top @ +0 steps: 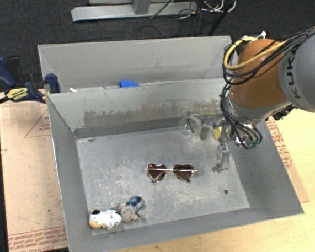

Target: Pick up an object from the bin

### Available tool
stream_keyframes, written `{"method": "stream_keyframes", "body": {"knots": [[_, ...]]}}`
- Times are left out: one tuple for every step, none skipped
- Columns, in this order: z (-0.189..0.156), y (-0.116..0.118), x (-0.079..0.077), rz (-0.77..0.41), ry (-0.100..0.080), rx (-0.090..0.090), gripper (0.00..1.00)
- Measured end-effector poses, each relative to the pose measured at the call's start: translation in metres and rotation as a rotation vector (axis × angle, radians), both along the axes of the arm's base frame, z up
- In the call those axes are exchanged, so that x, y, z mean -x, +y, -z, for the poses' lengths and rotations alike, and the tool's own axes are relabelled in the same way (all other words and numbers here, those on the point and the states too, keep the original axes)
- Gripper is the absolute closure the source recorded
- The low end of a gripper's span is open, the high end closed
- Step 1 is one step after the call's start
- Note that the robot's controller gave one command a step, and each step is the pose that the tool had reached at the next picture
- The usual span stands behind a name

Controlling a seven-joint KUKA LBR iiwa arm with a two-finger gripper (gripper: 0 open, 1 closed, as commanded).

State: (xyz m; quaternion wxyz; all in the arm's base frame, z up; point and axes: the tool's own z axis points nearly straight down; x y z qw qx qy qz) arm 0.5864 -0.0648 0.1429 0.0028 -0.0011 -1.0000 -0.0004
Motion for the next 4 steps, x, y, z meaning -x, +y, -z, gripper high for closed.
{"method": "stream_keyframes", "body": {"knots": [[-0.005,0.000,-0.002,-0.001,-0.007,0.001,0.00],[0.039,0.008,0.024,-0.019,-0.015,0.002,0.00],[0.069,0.037,0.041,0.022,0.000,0.000,0.00],[0.067,0.051,0.072,0.022,-0.007,-0.001,0.00]]}}
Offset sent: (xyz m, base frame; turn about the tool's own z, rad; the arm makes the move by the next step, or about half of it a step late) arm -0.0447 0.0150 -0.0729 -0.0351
